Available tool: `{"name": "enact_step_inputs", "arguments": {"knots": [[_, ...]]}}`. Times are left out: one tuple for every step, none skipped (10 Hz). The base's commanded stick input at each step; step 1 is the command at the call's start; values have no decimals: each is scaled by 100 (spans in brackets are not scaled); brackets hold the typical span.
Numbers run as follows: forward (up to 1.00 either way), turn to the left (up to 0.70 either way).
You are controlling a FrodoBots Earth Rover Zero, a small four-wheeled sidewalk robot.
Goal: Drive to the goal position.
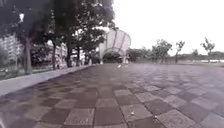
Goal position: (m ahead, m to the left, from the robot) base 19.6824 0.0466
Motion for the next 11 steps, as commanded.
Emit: {"name": "enact_step_inputs", "arguments": {"knots": [[100,0],[100,17],[100,27],[100,22],[100,17],[100,39],[100,27],[100,2],[100,33],[100,24],[100,5]]}}
